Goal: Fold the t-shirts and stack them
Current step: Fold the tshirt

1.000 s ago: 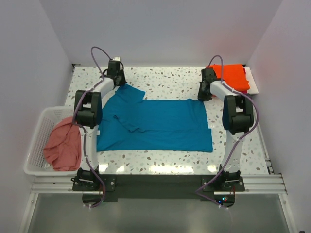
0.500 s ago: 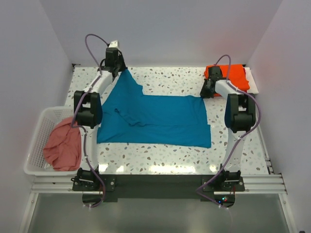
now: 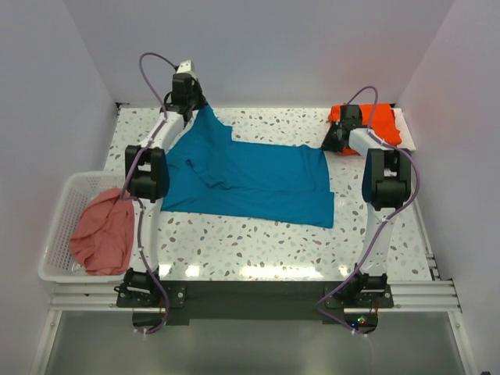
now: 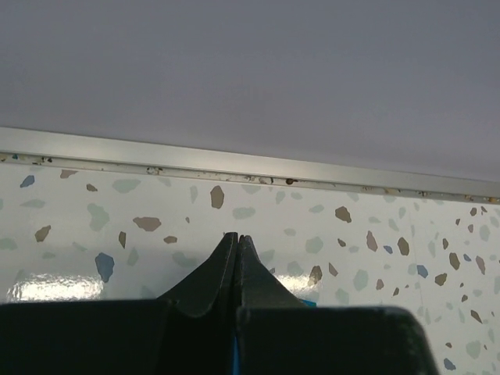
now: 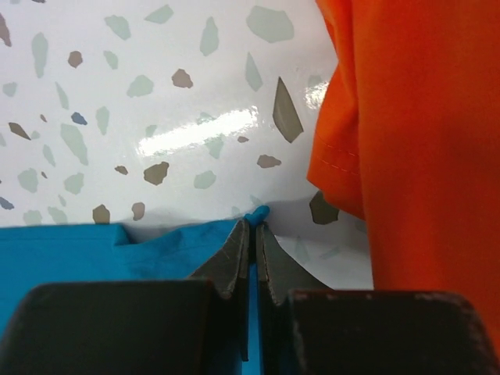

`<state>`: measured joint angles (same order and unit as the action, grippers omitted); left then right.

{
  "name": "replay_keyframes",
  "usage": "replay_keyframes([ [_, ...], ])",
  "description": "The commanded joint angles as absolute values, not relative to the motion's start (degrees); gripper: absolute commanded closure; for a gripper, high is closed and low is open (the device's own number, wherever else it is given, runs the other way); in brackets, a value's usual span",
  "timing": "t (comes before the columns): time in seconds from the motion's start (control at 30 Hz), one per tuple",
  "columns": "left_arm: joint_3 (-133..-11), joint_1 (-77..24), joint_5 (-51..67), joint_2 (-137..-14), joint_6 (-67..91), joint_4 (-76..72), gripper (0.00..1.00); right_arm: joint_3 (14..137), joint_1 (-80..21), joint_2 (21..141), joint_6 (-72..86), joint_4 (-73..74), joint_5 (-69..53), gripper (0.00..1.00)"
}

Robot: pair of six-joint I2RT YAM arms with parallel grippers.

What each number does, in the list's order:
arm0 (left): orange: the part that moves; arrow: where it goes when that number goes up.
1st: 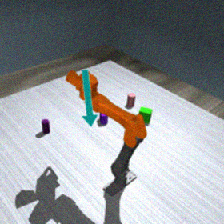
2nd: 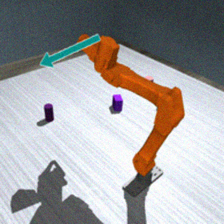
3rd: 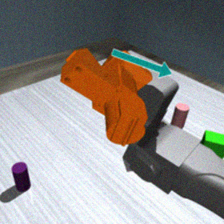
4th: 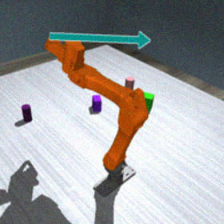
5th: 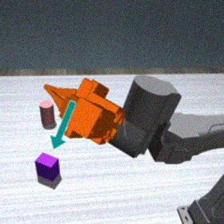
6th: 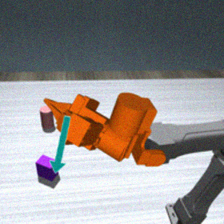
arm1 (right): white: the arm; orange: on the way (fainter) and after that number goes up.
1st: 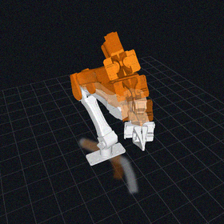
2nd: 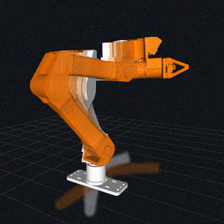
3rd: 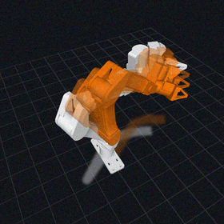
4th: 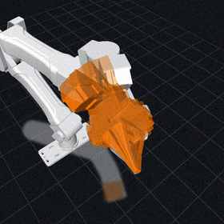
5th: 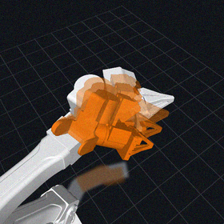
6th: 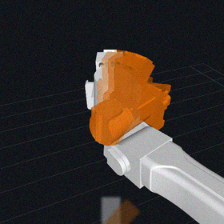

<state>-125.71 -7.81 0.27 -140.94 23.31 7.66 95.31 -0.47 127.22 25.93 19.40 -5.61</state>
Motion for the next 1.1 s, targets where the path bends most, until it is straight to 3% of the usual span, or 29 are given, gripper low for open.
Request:
replay_keyframes([
  [0.0,-121.8,-6.9,1.0,-138.0,24.0,3.9,1.0,93.8,-0.5,125.4,26.6,13.2,-7.6,1.0],
  [1.07,-79.6,-5.1,-7.3,-102.5,32.2,-3.3,1.0,71.6,-0.3,104.9,29.3,10.0,1.8,1.0],
])
